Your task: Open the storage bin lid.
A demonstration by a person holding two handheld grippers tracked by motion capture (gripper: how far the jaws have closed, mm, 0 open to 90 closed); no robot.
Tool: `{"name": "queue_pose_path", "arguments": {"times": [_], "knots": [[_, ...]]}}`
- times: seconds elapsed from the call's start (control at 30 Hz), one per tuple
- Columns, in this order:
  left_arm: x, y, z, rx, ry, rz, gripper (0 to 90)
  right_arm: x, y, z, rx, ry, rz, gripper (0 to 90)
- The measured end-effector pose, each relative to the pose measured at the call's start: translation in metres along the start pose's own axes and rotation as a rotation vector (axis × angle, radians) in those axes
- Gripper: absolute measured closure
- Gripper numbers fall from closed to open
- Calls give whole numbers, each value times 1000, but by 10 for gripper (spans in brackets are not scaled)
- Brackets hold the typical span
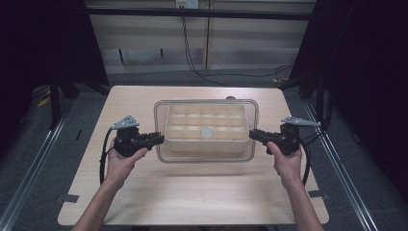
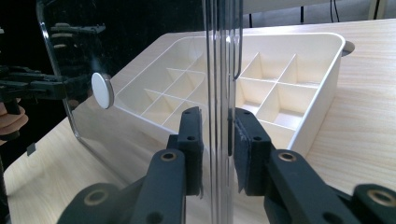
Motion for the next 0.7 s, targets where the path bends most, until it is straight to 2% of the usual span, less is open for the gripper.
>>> {"name": "queue_pose_path", "arguments": {"times": [0.03, 0.23, 0.3, 0.33, 0.5, 0.7], "knots": [[-1, 1, 2, 12, -6, -13, 724, 2, 0, 3, -12, -10, -11, 745], [-4, 5, 5, 24, 1, -18, 724, 7, -1, 8, -10, -7, -1, 747], [-5, 6, 5, 25, -4, -24, 725, 8, -1, 9, -11, -5, 3, 747], [-6, 7, 6, 10, 1, -25, 725, 8, 0, 9, -20, -5, -2, 746], [-6, 11, 6, 23, -13, -41, 723, 8, 3, 9, -15, -3, -6, 745], [-4, 15, 9, 23, -20, -33, 720, 14, 11, 7, -7, -6, -13, 743]]}}
Point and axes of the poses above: each handheld gripper's, and its own axes: z roughly backward along the jaws, y roughly out of its underside, x roughly to its left, the point moved 7 cm from there along -z, roughly forward along the jaws, and after that the axes turned 12 degrees about z, right-handed, at the moved point
